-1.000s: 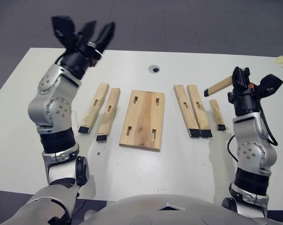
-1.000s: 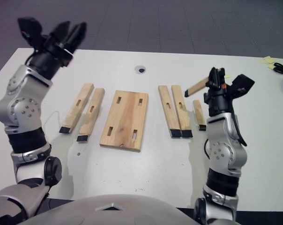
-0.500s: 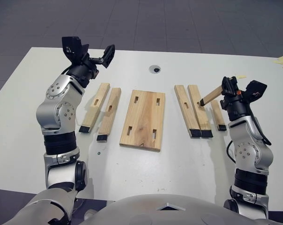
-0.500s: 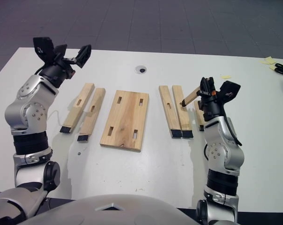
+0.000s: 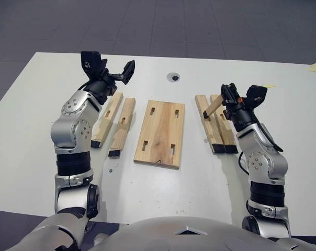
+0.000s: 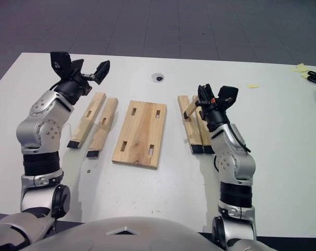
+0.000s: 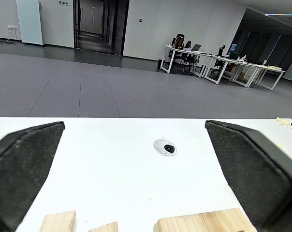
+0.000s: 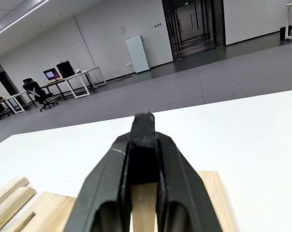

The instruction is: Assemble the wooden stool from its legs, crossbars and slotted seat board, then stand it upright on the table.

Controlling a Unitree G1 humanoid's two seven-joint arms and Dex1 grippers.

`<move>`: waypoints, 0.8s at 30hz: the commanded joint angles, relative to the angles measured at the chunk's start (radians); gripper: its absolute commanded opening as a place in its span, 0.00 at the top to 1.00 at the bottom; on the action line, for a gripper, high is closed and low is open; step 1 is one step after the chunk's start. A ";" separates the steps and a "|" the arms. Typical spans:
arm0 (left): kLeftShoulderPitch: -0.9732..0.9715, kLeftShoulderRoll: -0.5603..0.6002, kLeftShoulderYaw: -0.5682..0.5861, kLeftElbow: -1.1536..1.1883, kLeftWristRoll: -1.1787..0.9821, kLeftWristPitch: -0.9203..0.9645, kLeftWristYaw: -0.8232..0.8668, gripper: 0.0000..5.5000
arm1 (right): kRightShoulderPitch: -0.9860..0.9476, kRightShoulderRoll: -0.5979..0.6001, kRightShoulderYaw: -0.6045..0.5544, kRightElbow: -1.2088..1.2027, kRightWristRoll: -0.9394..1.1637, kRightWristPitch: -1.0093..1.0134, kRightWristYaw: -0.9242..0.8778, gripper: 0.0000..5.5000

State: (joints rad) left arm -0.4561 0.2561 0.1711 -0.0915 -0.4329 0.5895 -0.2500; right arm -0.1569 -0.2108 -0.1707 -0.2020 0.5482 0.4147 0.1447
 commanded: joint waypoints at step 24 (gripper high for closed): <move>0.033 -0.002 -0.032 -0.003 0.034 -0.011 0.002 0.02 | 0.022 0.008 0.003 0.023 -0.107 0.008 0.030 0.92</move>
State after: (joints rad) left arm -0.4259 0.2530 0.1428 -0.0929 -0.4121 0.5772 -0.2497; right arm -0.1390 -0.1997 -0.1826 -0.1879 0.4587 0.4114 0.1746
